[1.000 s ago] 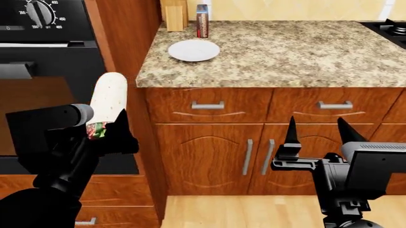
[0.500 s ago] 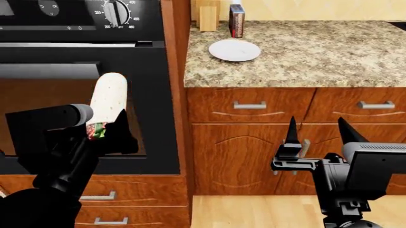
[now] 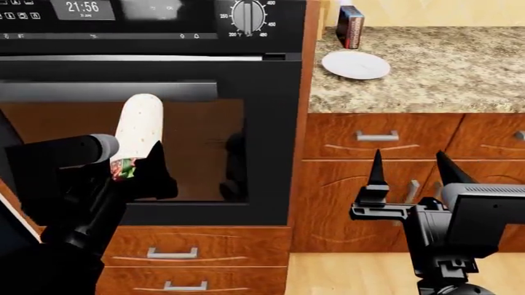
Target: Pick the burrito from the counter and place it in the microwave.
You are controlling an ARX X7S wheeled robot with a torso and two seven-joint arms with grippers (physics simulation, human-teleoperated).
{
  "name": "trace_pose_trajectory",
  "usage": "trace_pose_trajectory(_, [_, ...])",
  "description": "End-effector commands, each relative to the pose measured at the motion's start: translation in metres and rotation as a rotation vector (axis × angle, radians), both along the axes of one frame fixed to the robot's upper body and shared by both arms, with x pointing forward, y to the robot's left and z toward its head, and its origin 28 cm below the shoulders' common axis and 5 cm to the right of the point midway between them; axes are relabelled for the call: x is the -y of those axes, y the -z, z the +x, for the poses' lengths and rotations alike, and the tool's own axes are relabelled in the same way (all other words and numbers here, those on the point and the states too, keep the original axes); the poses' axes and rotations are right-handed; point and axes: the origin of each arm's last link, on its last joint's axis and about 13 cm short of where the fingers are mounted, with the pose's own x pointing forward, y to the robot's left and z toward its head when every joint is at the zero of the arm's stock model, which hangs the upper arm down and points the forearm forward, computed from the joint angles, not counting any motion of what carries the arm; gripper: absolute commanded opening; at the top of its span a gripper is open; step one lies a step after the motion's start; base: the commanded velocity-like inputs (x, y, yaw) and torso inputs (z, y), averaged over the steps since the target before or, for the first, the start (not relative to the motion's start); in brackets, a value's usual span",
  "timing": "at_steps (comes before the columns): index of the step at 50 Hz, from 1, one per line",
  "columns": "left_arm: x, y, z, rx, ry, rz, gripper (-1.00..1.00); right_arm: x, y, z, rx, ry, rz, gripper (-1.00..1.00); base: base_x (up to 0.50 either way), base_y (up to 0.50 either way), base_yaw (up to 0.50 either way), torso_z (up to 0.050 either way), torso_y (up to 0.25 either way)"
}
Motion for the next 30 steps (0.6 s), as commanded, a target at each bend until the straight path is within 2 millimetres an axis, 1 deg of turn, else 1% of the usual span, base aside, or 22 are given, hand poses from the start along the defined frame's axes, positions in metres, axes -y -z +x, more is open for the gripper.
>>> trace_pose_trajectory(1, [0.0000,-0.0028,-0.0003,0.008,0.000,-0.006,-1.00,-0.0007,-0.0014,0.0009,0.002,0.000,-0.002,1.00,0.00,0.50,0.00,0.000,0.000])
trace_pose_trajectory(30, [-0.0026,-0.0009,-0.0001,0.005,-0.013,-0.009,-1.00,-0.0007,-0.0003,0.0012,0.000,0.004,-0.003,1.00,0.00,0.50,0.00,0.000,0.000])
